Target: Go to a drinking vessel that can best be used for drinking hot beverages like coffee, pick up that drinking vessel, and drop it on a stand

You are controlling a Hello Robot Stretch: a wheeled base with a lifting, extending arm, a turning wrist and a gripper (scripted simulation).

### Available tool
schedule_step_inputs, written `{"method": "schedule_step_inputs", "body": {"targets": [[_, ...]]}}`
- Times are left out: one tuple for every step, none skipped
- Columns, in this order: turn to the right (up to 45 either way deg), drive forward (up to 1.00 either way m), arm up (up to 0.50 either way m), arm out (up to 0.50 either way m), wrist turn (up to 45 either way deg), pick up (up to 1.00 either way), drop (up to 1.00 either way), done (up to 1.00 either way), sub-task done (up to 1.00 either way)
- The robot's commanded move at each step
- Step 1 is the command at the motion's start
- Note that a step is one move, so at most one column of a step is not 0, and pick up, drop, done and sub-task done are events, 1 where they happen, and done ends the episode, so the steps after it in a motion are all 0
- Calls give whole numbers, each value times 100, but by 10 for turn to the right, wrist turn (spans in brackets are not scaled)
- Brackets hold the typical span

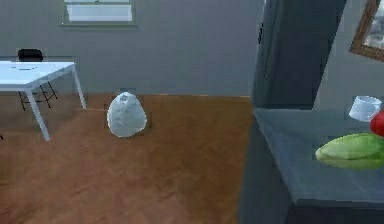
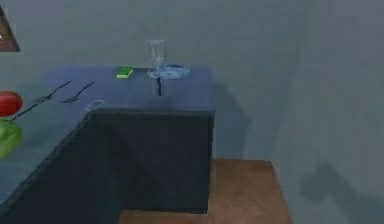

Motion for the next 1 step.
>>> {"method": "schedule_step_inputs", "body": {"targets": [[30,0,0,0,0,0,0,0,0]]}}
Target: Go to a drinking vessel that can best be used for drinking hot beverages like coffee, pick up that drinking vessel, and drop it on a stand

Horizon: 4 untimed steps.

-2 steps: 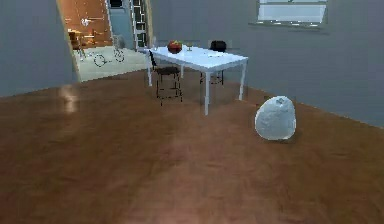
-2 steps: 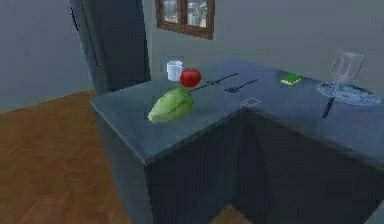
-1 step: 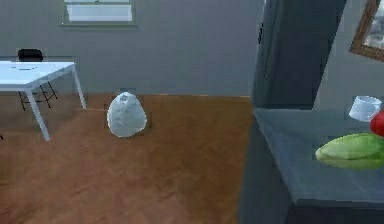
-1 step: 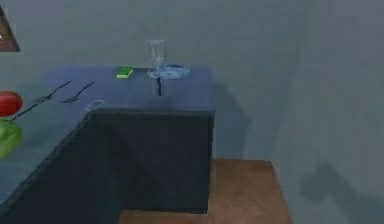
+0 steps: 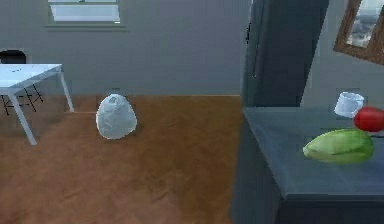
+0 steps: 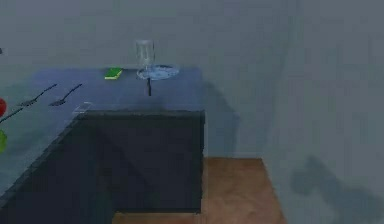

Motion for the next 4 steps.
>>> {"method": "schedule_step_inputs", "body": {"targets": [[-450,0,0,0,0,0,0,0,0],[-240,0,0,0,0,0,0,0,0],[-30,0,0,0,0,0,0,0,0],[0,45,0,0,0,0,0,0,0]]}}
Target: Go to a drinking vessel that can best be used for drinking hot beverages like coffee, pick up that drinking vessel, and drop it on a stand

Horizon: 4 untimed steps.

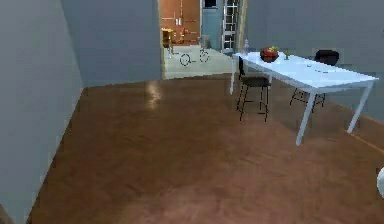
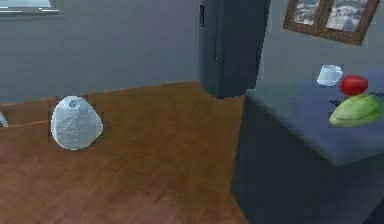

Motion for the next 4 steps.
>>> {"method": "schedule_step_inputs", "body": {"targets": [[450,0,0,0,0,0,0,0,0],[300,0,0,0,0,0,0,0,0],[0,100,0,0,0,0,0,0,0],[90,0,0,0,0,0,0,0,0]]}}
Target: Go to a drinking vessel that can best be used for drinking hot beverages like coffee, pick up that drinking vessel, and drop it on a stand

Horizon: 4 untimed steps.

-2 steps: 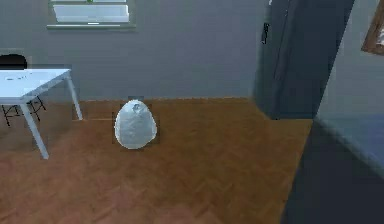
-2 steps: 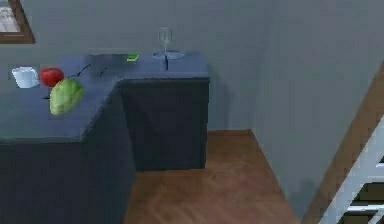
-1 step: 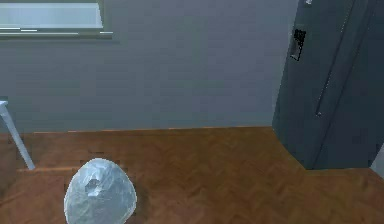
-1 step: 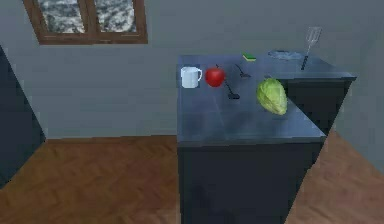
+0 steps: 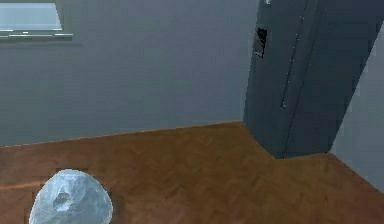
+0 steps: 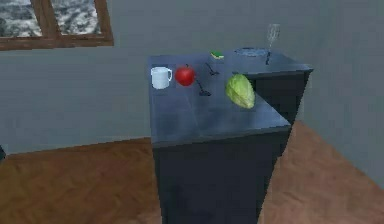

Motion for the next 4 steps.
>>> {"method": "schedule_step_inputs", "body": {"targets": [[0,20,0,0,0,0,0,0,0],[330,0,0,0,0,0,0,0,0],[0,20,0,0,0,0,0,0,0],[300,0,0,0,0,0,0,0,0]]}}
